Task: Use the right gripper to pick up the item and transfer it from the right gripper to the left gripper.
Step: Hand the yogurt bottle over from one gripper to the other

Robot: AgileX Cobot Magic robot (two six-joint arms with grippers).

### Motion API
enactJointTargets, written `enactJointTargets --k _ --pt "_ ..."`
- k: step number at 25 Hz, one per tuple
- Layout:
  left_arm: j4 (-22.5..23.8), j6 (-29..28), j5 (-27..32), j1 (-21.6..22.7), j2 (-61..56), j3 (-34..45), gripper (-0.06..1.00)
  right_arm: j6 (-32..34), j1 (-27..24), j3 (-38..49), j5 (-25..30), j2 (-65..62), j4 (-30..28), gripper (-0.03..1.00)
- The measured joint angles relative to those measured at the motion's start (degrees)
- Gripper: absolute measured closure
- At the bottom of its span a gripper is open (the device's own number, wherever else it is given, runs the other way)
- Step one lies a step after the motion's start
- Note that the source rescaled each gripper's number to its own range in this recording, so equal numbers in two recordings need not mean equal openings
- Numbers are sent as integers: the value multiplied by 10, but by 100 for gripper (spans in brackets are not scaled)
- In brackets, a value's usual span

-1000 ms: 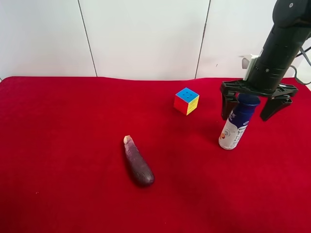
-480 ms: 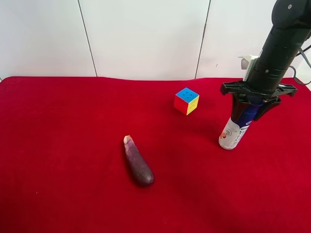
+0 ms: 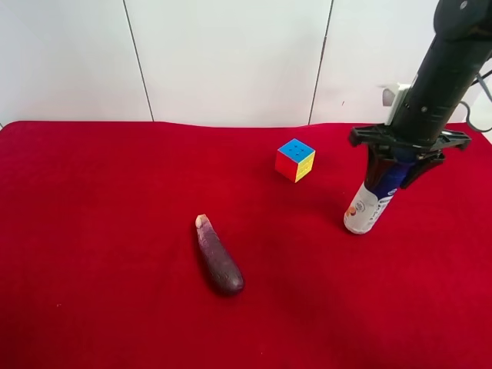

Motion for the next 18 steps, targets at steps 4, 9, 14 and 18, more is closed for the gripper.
enactJointTargets --k 4,9,14,18 --pt "0 0 0 0 0 0 -6 0 0 0 6 -45 4 96" --pt "0 -1 0 0 0 0 -6 0 0 0 24 -95 6 96" --pt "0 -1 0 0 0 0 -6 0 21 0 35 -135 13 96" --pt "0 -1 0 0 0 0 -6 -3 69 0 45 -148 17 96"
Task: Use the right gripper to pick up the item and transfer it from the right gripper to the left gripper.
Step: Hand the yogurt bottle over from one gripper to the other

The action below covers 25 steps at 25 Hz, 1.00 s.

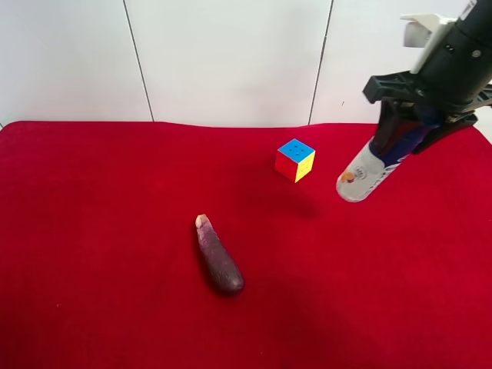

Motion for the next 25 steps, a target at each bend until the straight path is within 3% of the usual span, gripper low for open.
enactJointTargets --k 13,22,25 --pt "-6 3 0 0 5 0 -6 -21 123 0 -4 -13 43 96" --pt "-101 107 0 -2 131 -34 -6 -64 183 0 -30 -13 125 96" --pt "-118 133 -10 -27 160 -55 -6 -76 197 0 -37 -13 153 96"
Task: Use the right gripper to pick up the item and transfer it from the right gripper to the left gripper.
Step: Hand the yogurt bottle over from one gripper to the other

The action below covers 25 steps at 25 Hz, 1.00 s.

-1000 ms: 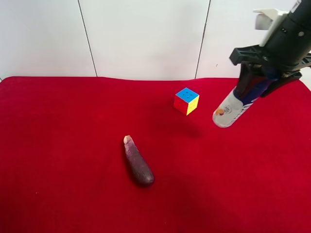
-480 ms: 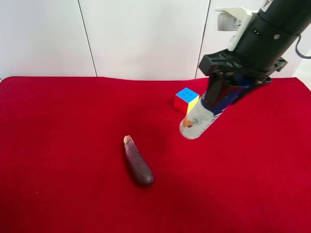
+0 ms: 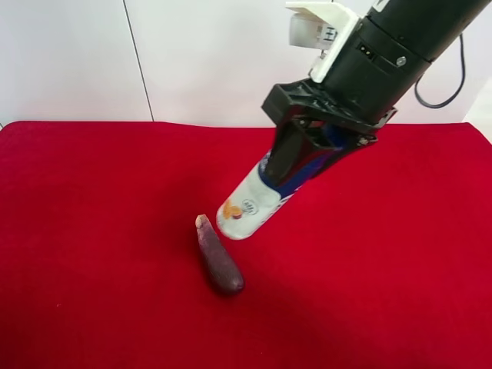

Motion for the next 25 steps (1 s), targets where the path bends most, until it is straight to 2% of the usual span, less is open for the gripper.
enactJointTargets --k 13,21,25 --pt "-4 58 -1 -154 94 -31 -6 -57 7 0 -39 0 108 96" --pt "12 73 -58 -243 181 -31 -6 -76 7 0 -48 0 154 96" --pt "18 92 -82 -279 228 -53 -6 -76 7 0 -48 0 158 96"
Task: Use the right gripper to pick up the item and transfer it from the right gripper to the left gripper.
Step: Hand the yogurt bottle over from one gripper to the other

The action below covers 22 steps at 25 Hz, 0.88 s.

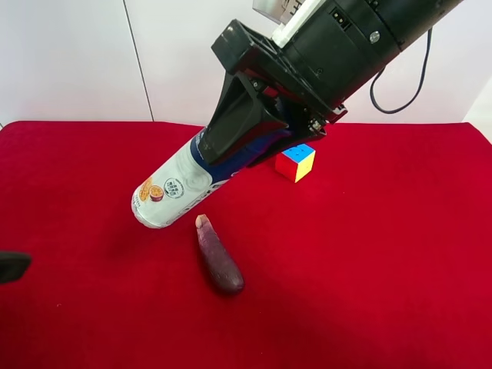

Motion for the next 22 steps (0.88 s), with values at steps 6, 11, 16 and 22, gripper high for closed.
enactJointTargets --k 6,11,16,22 --pt "26 7 -15 -55 74 -40 -6 -15 0 0 -1 0 30 96" --pt "40 8 -33 -94 132 -68 -6 -25 0 0 -4 0 53 96" --pt "44 28 -51 -103 174 -93 -6 -29 0 0 -4 0 54 96" --pt "41 54 -64 -113 200 -101 -6 -40 0 0 -5 0 63 96"
